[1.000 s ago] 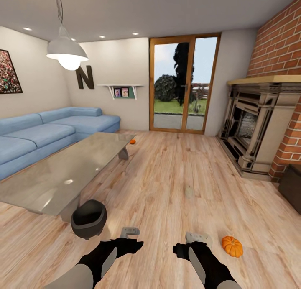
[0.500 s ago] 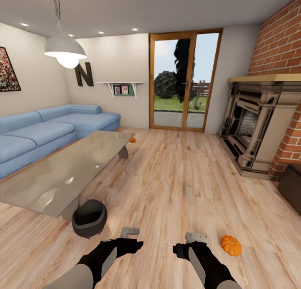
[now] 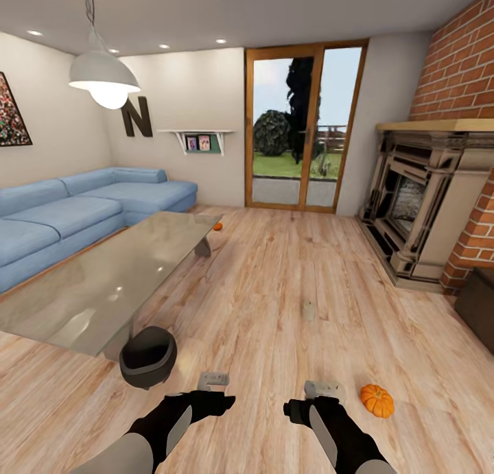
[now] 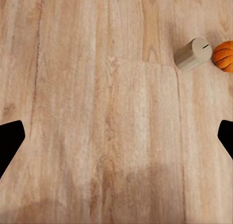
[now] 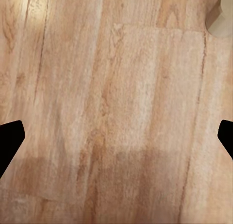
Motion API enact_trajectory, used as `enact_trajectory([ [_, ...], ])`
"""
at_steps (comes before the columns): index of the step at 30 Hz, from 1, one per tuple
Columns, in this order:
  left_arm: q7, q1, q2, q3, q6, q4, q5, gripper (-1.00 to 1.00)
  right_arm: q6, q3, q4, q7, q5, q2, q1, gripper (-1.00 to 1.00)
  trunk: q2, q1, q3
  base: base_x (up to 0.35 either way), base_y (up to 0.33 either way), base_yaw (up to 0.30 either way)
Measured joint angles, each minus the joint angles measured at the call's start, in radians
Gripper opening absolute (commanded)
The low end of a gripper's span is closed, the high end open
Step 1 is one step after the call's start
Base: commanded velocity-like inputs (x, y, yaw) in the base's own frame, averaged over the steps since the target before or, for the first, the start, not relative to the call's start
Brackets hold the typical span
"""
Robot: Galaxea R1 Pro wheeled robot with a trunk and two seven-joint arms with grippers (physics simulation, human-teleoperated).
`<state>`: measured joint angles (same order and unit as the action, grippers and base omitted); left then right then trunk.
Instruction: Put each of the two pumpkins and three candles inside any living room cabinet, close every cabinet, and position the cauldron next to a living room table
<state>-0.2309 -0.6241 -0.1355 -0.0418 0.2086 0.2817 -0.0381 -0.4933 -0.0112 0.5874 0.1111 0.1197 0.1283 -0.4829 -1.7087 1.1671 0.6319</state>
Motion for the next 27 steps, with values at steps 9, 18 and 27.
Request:
enact_trajectory([
  [9, -0.001, 0.0, 0.0, 0.0, 0.0, 0.0, 0.0, 1.0, 0.0, 0.0, 0.0, 0.0, 0.0, 0.0, 0.0, 1.0, 0.063, -0.035, -0.013, 0.0, 0.0, 0.0],
  [18, -0.001, 0.0, 0.0, 0.0, 0.0, 0.0, 0.0, 1.0, 0.0, 0.0, 0.0, 0.0, 0.0, 0.0, 0.0, 1.0, 0.126, -0.069, -0.027, 0.0, 0.0, 0.0],
  [27, -0.002, 0.0, 0.0, 0.0, 0.0, 0.0, 0.0, 1.0, 0.0, 0.0, 0.001, 0.0, 0.0, 0.0, 0.0, 1.0, 0.189, -0.104, -0.045, 0.0, 0.0, -0.004],
])
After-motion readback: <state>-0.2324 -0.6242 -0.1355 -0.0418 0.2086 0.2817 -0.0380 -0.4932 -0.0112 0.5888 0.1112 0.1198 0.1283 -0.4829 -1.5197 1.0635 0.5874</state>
